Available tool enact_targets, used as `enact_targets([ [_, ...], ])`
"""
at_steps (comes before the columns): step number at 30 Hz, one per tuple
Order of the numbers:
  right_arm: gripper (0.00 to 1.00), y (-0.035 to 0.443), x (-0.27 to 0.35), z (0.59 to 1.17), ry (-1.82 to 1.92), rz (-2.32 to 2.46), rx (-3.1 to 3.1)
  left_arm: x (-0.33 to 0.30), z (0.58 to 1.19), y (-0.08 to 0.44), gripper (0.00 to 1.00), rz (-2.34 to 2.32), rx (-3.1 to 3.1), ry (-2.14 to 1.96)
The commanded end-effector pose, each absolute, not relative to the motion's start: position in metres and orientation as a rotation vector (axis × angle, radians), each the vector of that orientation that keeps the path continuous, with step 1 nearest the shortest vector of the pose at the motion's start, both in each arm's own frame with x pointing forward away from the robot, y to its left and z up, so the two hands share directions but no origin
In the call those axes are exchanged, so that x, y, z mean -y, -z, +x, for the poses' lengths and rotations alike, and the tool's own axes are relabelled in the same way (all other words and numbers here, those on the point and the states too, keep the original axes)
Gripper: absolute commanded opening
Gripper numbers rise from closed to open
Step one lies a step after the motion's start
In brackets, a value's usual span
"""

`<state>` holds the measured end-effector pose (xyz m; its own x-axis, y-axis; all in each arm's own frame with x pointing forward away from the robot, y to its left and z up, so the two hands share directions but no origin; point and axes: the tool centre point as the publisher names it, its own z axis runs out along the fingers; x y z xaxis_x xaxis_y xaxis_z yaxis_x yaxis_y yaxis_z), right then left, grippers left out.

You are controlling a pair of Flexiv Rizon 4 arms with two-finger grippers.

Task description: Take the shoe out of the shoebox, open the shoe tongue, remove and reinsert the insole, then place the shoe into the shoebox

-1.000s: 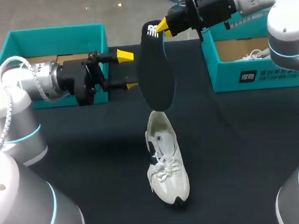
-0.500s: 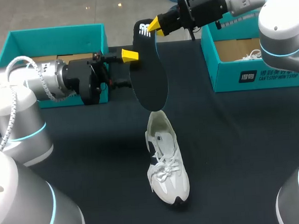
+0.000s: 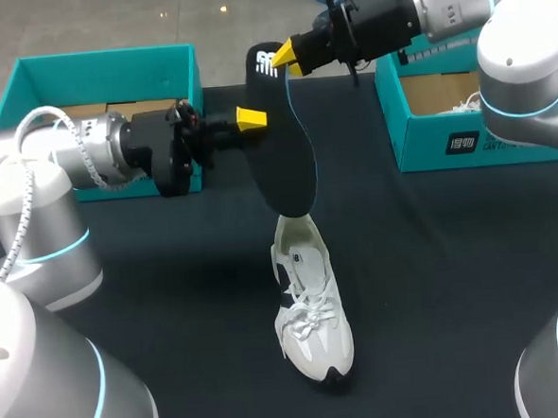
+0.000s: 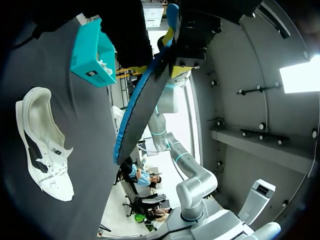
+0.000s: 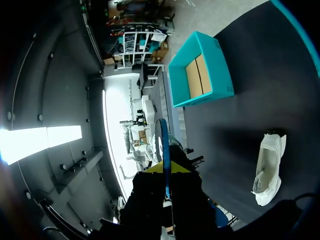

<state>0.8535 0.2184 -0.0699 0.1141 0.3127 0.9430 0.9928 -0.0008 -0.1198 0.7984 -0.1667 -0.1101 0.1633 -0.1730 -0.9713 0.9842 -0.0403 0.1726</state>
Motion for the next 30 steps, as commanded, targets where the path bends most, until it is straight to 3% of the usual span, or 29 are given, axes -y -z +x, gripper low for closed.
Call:
enact_targets([
  [1, 0.00, 0.073, -0.224, 0.854, 0.945, -1.476, 1.347, 0.167, 0.797, 0.110, 0.00, 1.196, -0.933, 1.193],
  [5, 0.00, 0.075, -0.222, 0.851, 0.954, -1.483, 1.333, 0.167, 0.796, 0.112, 0.00, 1.196, -0.934, 1.191],
  [6, 0.30, 0.074, -0.223, 0.850, 0.961, -1.487, 1.327, 0.166, 0.797, 0.113, 0.00, 1.197, -0.935, 1.192],
  [8, 1.00, 0.074, -0.221, 0.849, 0.981, -1.473, 1.309, 0.166, 0.797, 0.114, 0.00, 1.197, -0.936, 1.191],
  [16, 1.00, 0.062, -0.206, 0.841, 1.023, -1.518, 1.346, 0.164, 0.803, 0.117, 0.00, 1.200, -0.956, 1.180],
  [30, 1.00, -0.020, -0.168, 0.807, 0.932, -1.661, 1.674, 0.172, 0.808, 0.146, 0.00, 1.257, -1.007, 1.180],
])
